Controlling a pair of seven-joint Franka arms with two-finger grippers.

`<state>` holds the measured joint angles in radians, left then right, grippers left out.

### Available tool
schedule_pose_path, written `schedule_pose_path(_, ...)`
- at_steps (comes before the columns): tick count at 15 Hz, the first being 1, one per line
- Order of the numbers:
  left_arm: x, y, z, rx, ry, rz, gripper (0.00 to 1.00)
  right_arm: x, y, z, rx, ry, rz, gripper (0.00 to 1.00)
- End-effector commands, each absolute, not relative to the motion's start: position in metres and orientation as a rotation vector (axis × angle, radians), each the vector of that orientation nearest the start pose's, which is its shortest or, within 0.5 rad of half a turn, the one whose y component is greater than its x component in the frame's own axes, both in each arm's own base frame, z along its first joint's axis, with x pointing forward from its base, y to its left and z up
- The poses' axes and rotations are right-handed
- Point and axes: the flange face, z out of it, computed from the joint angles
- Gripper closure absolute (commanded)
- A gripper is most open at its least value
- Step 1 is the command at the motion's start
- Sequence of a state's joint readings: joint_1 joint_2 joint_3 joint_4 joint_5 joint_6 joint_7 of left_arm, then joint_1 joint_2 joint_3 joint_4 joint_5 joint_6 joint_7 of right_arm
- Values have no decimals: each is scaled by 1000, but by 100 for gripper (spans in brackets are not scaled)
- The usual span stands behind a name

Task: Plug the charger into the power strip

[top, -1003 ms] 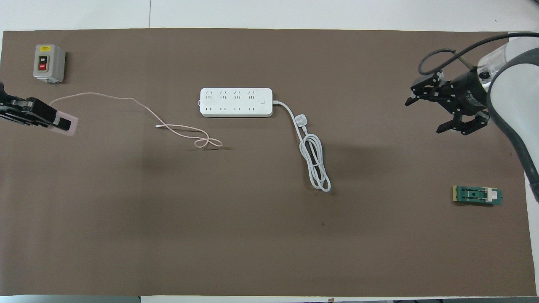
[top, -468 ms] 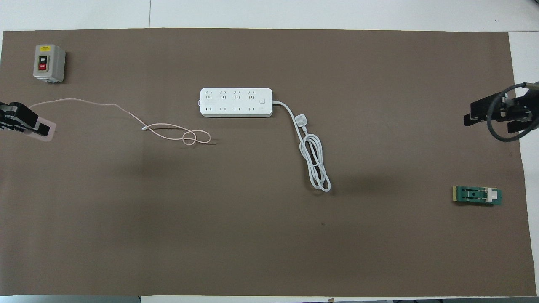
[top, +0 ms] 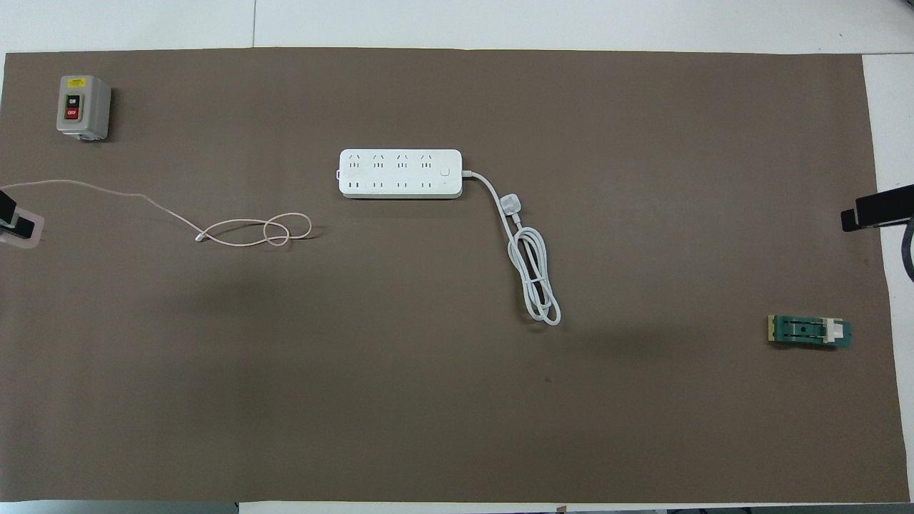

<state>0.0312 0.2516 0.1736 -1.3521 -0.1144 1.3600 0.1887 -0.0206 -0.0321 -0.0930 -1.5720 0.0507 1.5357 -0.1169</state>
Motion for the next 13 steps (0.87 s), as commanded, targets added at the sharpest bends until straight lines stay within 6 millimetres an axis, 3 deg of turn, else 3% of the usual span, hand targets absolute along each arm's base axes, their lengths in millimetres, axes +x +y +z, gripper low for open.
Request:
schedule_pose_path(1,599,94,573,-3180,-157,342,100,540,-54,640,-3134,-41,-16,0)
schedule_pose_path(5,600,87,579,-3137,-433,326,100,529,-52,633,-3155,-60,122,0)
schedule_pose_path(9,602,78,575,-3072,-672,341,100,527,-53,633,-3156,-69,140,0)
schedule_pose_path(11,608,55,570,-3029,-770,344,100,528,-51,633,-3162,-124,133,0)
schedule_pose_path(13,615,31,562,-2909,-1071,343,100,528,-52,633,-3171,-136,133,0)
